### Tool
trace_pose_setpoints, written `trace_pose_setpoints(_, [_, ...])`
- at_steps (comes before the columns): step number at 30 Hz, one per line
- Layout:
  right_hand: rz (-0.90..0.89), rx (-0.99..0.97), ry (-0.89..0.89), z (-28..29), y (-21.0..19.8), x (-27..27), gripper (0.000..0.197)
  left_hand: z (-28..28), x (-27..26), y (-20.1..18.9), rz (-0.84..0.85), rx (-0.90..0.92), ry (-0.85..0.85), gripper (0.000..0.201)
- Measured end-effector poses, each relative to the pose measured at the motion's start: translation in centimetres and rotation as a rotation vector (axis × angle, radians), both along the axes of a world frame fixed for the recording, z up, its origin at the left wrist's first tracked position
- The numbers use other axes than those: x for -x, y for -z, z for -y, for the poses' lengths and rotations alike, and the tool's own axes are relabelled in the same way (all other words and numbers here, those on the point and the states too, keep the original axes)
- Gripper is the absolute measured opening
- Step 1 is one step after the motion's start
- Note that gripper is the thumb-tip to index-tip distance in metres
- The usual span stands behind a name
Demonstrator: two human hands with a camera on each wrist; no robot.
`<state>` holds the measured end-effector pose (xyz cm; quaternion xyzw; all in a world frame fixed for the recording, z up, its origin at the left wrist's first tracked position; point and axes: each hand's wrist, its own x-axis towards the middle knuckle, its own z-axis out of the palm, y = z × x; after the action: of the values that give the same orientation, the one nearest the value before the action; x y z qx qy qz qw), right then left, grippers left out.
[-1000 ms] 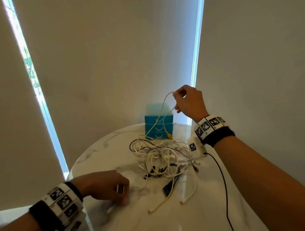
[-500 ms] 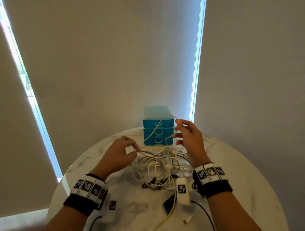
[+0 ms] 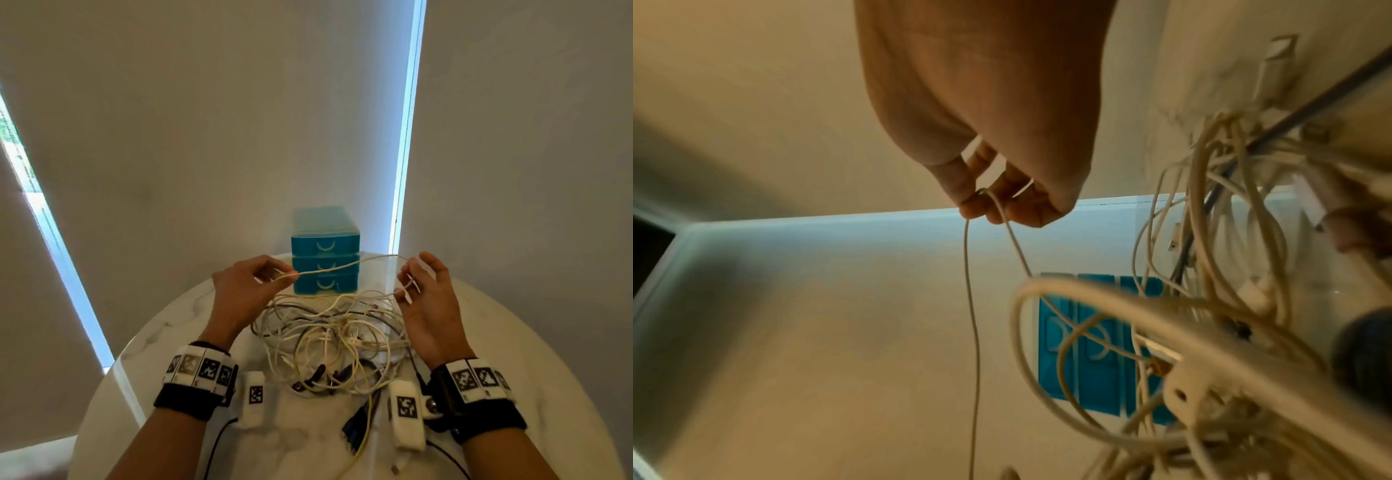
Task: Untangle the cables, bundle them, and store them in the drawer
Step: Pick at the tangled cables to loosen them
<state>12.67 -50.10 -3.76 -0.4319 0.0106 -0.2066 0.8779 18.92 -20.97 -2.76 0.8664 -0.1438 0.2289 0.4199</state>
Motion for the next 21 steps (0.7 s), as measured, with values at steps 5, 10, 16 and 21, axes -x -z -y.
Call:
trace_pose_setpoints(5, [0.039,0.156,-0.036,-0.4,-0.7,0.6,0.026,-0.7,2.1,-0.8,-0.122,0.137,0.1,0.031])
trace_pose_setpoints(10, [-0.036,0.637,-0.177,-4.4,-0.1,1.1,0.029,2.8,3.5,-4.9,-0.06,0.457,0.292,0.023])
trace_pose_setpoints(16, [0.093,0.841,-0.063,-7.2,0.1,1.1,0.012,6.0,6.3,-5.3,-0.07,0.31,0.568,0.017])
trace_pose_setpoints(21, [0.09,0.794,0.077,-7.2,0.2,1.0,0.016,4.6,5.2,-3.0,0.001,0.389,0.52,0.027])
